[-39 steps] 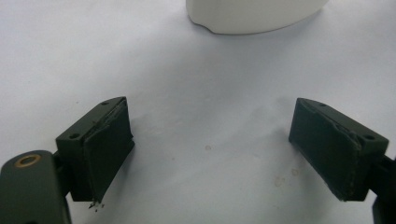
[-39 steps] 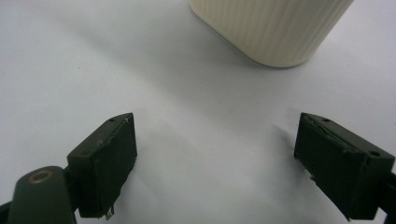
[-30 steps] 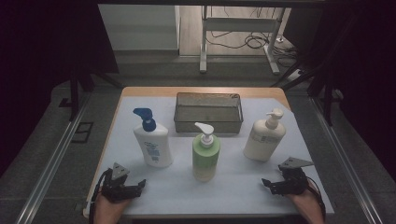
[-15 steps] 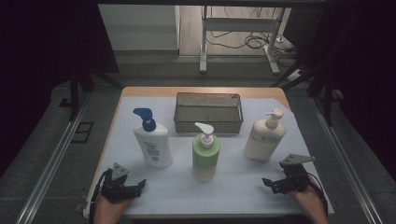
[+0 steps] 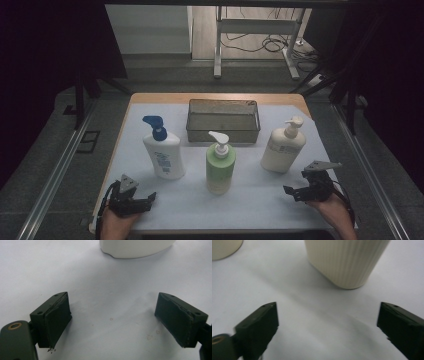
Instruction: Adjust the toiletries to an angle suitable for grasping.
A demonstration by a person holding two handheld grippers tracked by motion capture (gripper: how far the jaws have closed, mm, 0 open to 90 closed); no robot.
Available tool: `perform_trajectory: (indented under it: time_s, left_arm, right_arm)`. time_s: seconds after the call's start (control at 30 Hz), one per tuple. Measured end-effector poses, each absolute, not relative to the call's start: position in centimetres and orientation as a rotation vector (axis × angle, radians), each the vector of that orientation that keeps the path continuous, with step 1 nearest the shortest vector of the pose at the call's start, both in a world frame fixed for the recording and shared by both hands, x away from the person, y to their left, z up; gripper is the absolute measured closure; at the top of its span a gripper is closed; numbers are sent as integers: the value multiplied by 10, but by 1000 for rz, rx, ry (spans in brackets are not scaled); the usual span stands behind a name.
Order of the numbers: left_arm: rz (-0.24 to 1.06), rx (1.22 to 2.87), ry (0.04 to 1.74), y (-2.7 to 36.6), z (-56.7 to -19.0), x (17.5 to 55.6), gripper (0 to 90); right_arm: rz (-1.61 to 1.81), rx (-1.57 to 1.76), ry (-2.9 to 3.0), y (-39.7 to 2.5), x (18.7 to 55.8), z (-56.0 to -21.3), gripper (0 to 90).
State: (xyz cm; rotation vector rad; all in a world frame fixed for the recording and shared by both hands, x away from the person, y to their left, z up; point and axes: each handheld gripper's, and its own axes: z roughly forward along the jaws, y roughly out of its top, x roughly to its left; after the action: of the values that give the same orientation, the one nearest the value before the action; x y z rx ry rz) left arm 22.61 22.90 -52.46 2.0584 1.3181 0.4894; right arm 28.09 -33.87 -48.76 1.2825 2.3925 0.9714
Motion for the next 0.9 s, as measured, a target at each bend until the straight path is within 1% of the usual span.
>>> perform_trajectory:
  time_s: [0.13, 0.2, 0.27, 0.33, 0.43, 0.53, 0.6, 0.77, 0.9]
  left_arm:
    - [489, 2058, 1318, 229, -525, 226, 127]
    - [489, 2058, 1318, 229, -525, 226, 127]
    - [490, 2058, 1318, 229, -525, 226, 127]
    - [489, 2058, 1318, 229, -525, 226, 127]
    - [489, 2058, 1318, 229, -525, 226, 127]
    - [489, 2058, 1318, 229, -525, 226, 127]
    - [489, 2058, 1318, 229, -525, 226, 127]
    - [489, 2059, 1318, 229, -525, 226, 127]
    - [489, 2059, 1318, 229, -525, 226, 127]
  right_arm:
    - [998, 1297, 2391, -344, 284, -485, 81]
    - [1010, 1307, 2378, -345, 285, -484, 120]
    - [1026, 1311, 2364, -347, 287, -482, 139]
    - [1025, 1308, 2360, -347, 288, -480, 193]
    - [1004, 1300, 2351, -347, 293, -477, 244]
    - [992, 1308, 2331, -348, 297, -474, 283]
    - [985, 1307, 2329, -349, 298, -474, 295]
    - [969, 1298, 2299, -352, 304, -470, 375]
    - [972, 1317, 2264, -356, 308, -467, 409]
